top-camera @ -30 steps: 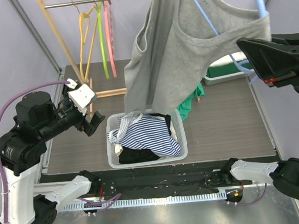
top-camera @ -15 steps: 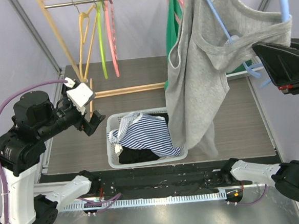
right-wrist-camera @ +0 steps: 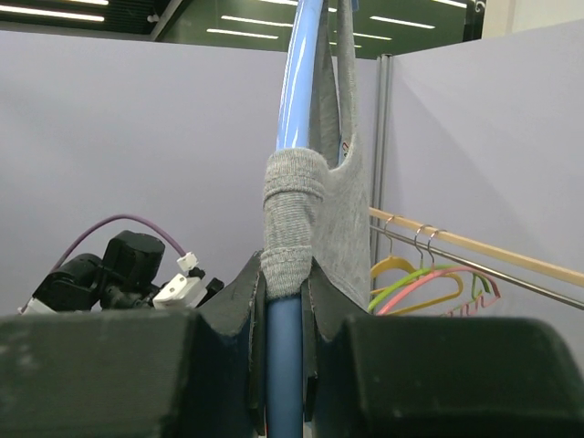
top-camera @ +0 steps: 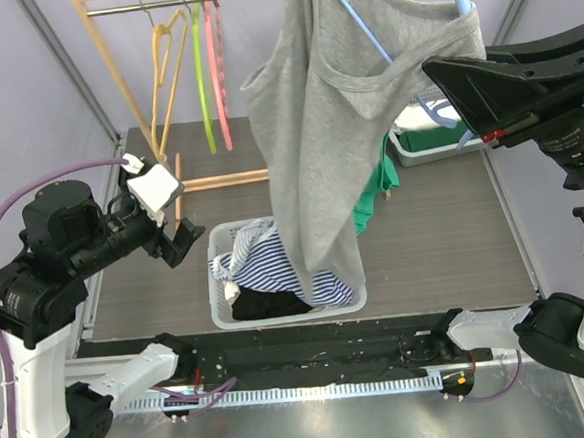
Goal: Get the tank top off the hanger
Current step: Pick up the hanger from the clothesline.
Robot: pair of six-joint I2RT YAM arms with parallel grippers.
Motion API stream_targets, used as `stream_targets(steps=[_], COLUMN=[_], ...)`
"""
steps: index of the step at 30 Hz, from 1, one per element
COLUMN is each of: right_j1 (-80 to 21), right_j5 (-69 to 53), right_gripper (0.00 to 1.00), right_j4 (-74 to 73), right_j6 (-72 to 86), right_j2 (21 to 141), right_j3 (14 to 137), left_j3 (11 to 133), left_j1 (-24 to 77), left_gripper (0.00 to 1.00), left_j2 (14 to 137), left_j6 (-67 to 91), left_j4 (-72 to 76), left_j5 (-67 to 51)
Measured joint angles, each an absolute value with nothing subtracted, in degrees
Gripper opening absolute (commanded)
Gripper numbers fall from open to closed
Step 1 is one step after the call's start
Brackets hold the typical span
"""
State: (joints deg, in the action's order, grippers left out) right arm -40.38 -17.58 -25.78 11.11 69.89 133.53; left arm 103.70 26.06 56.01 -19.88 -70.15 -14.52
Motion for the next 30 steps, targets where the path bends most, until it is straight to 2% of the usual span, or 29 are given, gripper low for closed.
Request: stream_targets(steps=[8, 17, 24, 30], right_j1=[-40.38, -40.38, -40.38, -40.38], right_j5=[-18.13, -17.72, -19.20, -22.17], right_gripper=[0.01, 0.01, 0.01, 0.01], right_j4=[-25.32, -26.20, -31.00, -35.77], right_j6=[11.97, 13.08, 13.74, 14.20], right_j2=[69.21, 59.48, 56.12, 53.45], right_j3=[131.24, 109.58, 94.52, 85.21], left_j3=[103.70, 105.27, 106.37, 109.58], left_j1=[25.41, 25.34, 24.84, 24.60], left_gripper=[0.93, 1.00, 1.00, 1.00], left_j2=[55.99, 55.81, 53.12, 52.86], left_j6=[-19.86, -20.12, -21.54, -21.80], left_j4=[-70.15, -71.11, -74.59, -75.48], left_j5=[-14.81, -17.45, -26.35, -29.30])
